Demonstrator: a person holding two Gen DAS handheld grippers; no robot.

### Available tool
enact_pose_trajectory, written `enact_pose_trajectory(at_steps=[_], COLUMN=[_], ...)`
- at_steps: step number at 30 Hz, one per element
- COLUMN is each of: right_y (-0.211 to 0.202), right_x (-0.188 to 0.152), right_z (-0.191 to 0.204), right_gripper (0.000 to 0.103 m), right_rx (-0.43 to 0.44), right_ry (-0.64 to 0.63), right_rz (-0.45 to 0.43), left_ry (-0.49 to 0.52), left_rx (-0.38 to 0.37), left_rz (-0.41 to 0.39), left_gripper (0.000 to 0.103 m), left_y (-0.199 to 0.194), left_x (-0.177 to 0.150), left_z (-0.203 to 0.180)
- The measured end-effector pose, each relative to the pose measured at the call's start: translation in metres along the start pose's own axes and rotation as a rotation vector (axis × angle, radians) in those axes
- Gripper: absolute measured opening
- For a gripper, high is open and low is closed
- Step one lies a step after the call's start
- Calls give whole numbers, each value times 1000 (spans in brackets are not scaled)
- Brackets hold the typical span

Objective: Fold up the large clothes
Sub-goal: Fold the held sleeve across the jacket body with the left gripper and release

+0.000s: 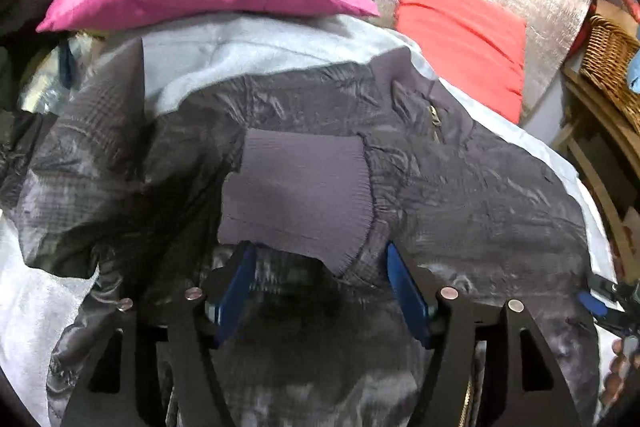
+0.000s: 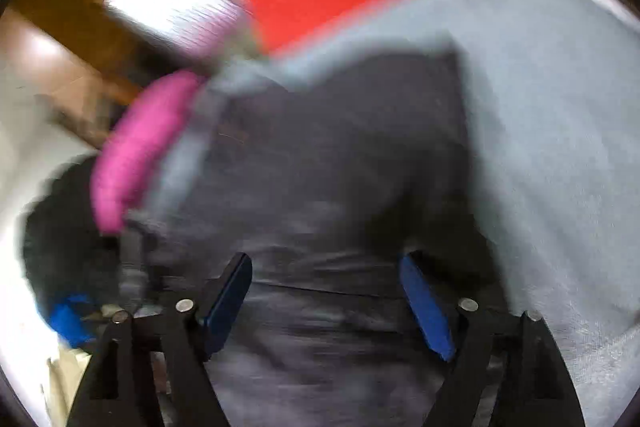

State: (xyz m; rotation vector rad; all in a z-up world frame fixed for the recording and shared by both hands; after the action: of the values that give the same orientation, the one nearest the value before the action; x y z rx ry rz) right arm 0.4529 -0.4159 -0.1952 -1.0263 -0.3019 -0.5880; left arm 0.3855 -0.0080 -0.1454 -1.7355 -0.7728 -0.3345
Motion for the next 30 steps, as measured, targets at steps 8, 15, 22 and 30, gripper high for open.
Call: enact_pose_trajectory(at_steps=[8,15,22,30], right_y=[-34,-4,8,10], right_x=[7,-11,-11,-11], right_z=[36,13,25,24], right_gripper=[85,85,85,85], right_rx=[-15,-115,-151,-188], right_ry=[-128,-158,-236,-260], right_rz=[-96,-28,-9,-1], left_ry=[-53,13,26,3], left_rx=[52,87,190,173], left_rz=[-143,-122,41,-79], left_gripper=[74,75,78,78], left_y=[-45,-21,33,-8], left_x=[13,19,4,22], left_z=[14,0,18,19])
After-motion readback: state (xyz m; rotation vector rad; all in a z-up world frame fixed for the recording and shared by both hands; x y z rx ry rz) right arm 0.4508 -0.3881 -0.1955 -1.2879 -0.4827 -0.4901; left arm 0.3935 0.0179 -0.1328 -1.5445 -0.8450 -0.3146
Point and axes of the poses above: each gripper's, at about its wrist camera, not at the fingertips, and y roughly the way its jaws point, z to its left, x to its top, the point moved 5 cm from there along y, roughly the way its jaws point, and after that the axes turned 9 degrees about -y, right-handed, at the moved point
